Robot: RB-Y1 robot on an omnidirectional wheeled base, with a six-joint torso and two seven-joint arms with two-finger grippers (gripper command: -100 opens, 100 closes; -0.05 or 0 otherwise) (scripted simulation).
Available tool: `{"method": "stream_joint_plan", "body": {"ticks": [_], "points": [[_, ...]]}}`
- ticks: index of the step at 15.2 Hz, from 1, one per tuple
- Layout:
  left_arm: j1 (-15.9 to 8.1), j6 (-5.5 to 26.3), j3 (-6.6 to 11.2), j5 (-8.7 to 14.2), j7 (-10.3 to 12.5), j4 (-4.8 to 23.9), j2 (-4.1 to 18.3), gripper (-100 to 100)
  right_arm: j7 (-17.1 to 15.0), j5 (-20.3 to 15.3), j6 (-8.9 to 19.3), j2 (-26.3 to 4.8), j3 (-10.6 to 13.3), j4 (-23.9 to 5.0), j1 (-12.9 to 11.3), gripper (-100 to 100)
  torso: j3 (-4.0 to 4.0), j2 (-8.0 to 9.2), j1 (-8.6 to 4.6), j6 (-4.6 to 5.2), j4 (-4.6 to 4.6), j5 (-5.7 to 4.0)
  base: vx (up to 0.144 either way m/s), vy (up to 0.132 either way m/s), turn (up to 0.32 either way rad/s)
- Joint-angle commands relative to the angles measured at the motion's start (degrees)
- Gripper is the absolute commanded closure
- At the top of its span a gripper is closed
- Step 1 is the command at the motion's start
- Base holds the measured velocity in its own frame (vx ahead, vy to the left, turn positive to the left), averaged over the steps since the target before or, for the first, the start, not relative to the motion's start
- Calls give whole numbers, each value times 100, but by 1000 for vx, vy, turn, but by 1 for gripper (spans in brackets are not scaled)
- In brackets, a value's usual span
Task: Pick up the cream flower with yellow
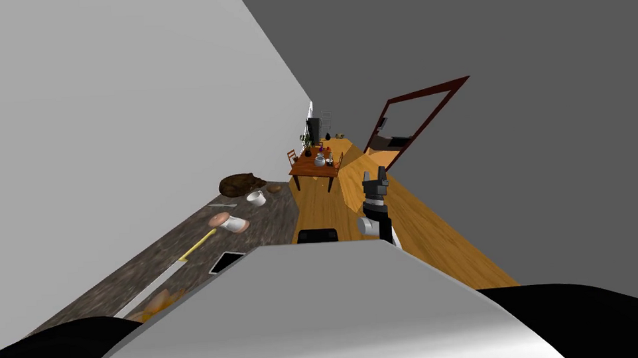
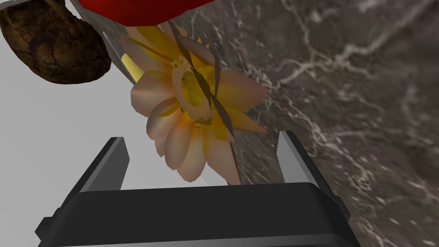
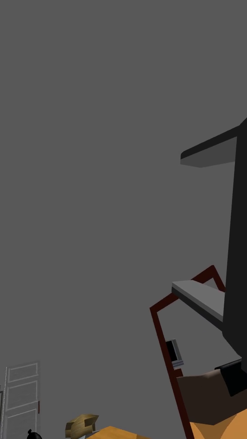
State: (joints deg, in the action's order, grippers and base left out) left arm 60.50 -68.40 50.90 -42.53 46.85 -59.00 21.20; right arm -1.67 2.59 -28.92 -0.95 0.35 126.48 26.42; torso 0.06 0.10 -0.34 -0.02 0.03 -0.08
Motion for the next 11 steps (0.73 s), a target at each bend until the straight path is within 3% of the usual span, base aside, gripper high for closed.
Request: {"method": "stream_joint_plan", "body": {"ticks": [1,2,3,5,6,8,9,11], "points": [[-147,-19,262,-286,168,48,-26,-100,0,0,0,0,0,0,0,0,0,0,0,0,0,0,-58,-44,-73],[-147,-19,262,-355,168,48,-26,-100,0,0,0,0,0,0,0,0,1,2,-1,0,0,0,-37,-34,-35],[-349,-34,487,-522,386,96,-64,-100,0,0,0,0,0,0,0,0,0,0,1,-2,0,0,-43,-41,-55],[-349,-34,572,-716,386,96,-64,-100,0,0,0,0,0,0,0,0,0,-1,-1,0,0,0,-35,-38,-55],[-551,-49,795,-883,605,144,-102,-100,0,0,0,0,0,0,0,0,-2,-4,1,-2,-1,0,-35,-45,-63],[-551,-49,881,-1076,605,144,-102,-100,0,0,0,0,0,0,0,0,-2,-3,-3,-1,-1,-1,-37,-43,-53],[-753,-63,1104,-1243,824,192,-140,-100,0,0,0,0,0,0,0,0,-2,-4,0,-2,-1,-1,-47,-45,-74],[-753,-63,1190,-1437,824,192,-140,-100,0,0,0,0,0,0,0,0,0,0,1,1,1,2,-44,-45,-45]]}}
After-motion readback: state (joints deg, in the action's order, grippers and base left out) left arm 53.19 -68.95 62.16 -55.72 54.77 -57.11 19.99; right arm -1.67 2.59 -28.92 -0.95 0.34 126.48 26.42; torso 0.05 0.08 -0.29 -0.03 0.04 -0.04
